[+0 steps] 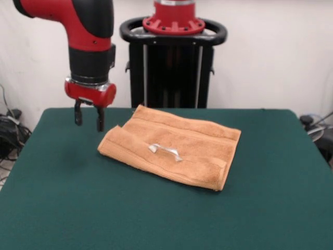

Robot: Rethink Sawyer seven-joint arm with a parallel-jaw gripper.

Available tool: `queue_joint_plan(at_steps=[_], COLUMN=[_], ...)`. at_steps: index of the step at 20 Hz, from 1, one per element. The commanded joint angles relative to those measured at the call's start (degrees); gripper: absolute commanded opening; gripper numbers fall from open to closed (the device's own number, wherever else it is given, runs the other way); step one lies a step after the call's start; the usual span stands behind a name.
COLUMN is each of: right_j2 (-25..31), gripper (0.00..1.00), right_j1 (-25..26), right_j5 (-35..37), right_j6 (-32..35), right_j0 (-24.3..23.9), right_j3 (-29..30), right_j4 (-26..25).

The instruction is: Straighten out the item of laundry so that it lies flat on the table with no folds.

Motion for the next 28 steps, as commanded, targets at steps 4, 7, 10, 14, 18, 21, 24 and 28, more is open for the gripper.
queue_joint_plan(at_steps=[4,7,10,14,18,21,24,28], right_j2=[4.06,3.53,3.12,2.48,1.49,1.32,1.23,1.84], gripper=[1.0,1.0,1.0,1.0,1.0,1.0,1.0,1.0], right_j1=[-1.16,-1.43,-1.76,-0.31,3.72,4.17,2.67,1.01], right_j5=[-0.93,-1.92,-2.53,-3.51,-6.32,-6.29,-5.44,-4.64], right_j6=[6.09,7.39,8.27,8.52,8.46,7.91,7.42,6.97], right_j0=[6.53,7.8,8.86,9.97,10.09,9.91,9.83,9.8], right_j3=[7.5,8.87,9.73,8.72,6.75,6.11,6.61,7.2], right_j4=[-0.69,0.04,0.76,1.04,0.22,0.15,0.47,0.84])
